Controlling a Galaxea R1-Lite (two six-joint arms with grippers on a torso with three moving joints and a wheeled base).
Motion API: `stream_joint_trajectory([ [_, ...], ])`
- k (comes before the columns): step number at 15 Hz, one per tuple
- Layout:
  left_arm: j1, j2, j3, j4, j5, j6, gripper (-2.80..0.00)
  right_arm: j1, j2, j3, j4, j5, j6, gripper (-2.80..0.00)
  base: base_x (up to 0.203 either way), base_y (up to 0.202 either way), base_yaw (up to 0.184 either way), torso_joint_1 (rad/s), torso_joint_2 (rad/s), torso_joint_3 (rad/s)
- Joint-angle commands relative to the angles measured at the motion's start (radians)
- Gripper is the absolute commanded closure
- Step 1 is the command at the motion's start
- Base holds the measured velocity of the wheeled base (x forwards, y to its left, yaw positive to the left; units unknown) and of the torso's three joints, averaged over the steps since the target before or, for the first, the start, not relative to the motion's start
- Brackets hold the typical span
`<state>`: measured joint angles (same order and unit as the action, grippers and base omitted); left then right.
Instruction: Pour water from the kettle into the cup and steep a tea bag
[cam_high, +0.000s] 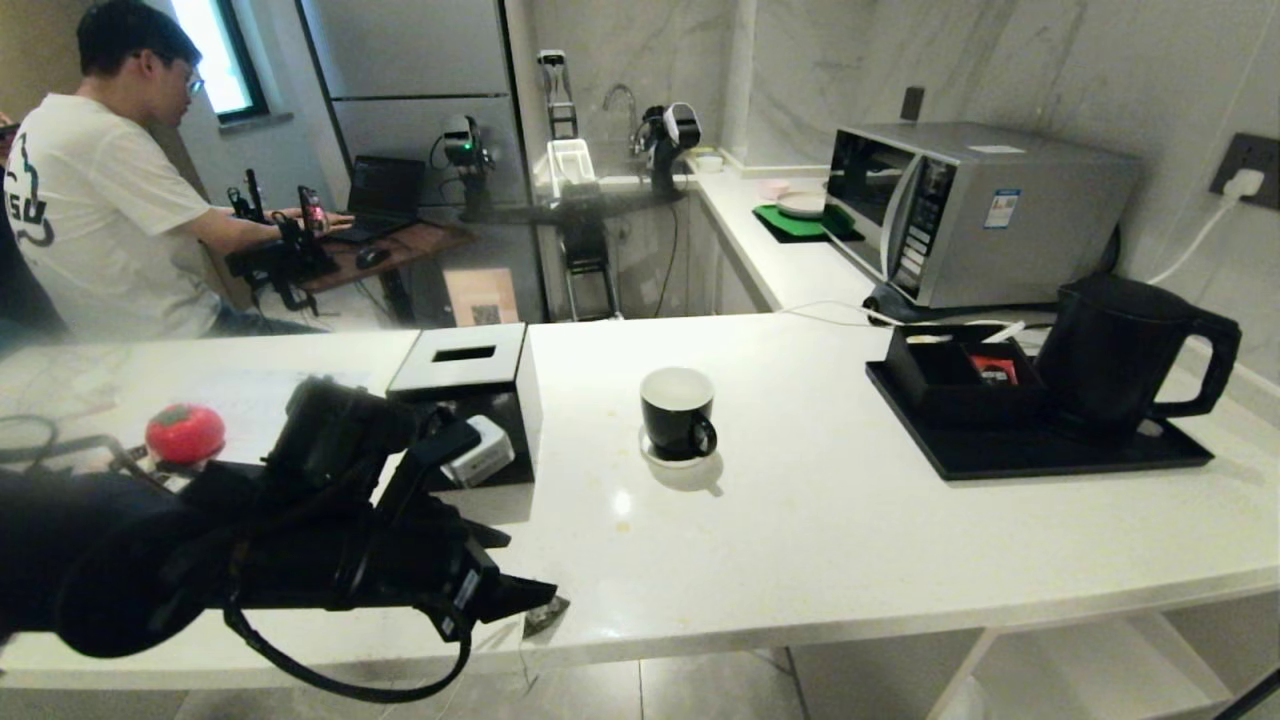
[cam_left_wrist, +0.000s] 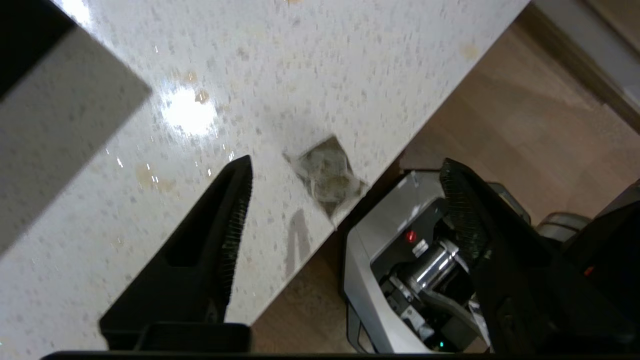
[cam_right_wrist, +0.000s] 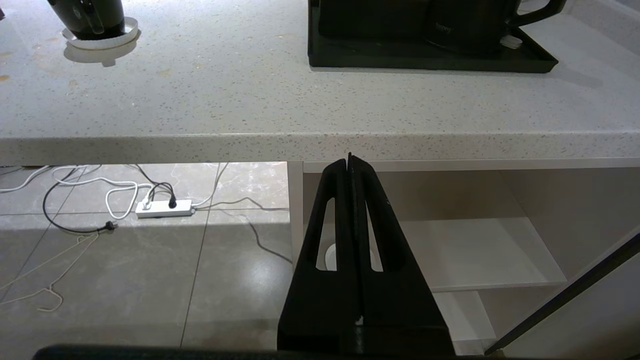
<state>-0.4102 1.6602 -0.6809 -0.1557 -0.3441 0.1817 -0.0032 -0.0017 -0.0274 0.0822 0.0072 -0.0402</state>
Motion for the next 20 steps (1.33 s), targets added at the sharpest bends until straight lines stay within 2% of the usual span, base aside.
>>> stream_joint_trajectory([
  [1, -0.005, -0.009, 0.033, -0.001, 0.009, 0.002, -2.80, 0.000, 0.002, 0.000, 0.001, 0.000, 0.000, 0.00, 0.000, 0.000, 0.000, 0.000, 0.00, 0.000],
  [4, -0.018, -0.005, 0.073, -0.008, 0.034, 0.001, -2.80, 0.000, 0.002, 0.000, 0.001, 0.000, 0.000, 0.00, 0.000, 0.000, 0.000, 0.000, 0.00, 0.000],
  [8, -0.034, 0.032, 0.075, -0.012, 0.035, 0.000, -2.80, 0.000, 0.002, 0.000, 0.001, -0.001, 0.002, 0.00, 0.000, 0.000, 0.000, 0.000, 0.00, 0.000],
  [11, -0.054, 0.070, 0.072, -0.036, 0.069, -0.002, -2.80, 0.000, 0.002, 0.000, 0.001, -0.001, 0.002, 0.00, 0.000, 0.000, 0.000, 0.000, 0.00, 0.000],
  [20, -0.053, 0.111, 0.063, -0.067, 0.069, -0.004, -2.80, 0.000, 0.002, 0.000, 0.001, -0.001, 0.003, 0.00, 0.000, 0.000, 0.000, 0.000, 0.00, 0.000],
])
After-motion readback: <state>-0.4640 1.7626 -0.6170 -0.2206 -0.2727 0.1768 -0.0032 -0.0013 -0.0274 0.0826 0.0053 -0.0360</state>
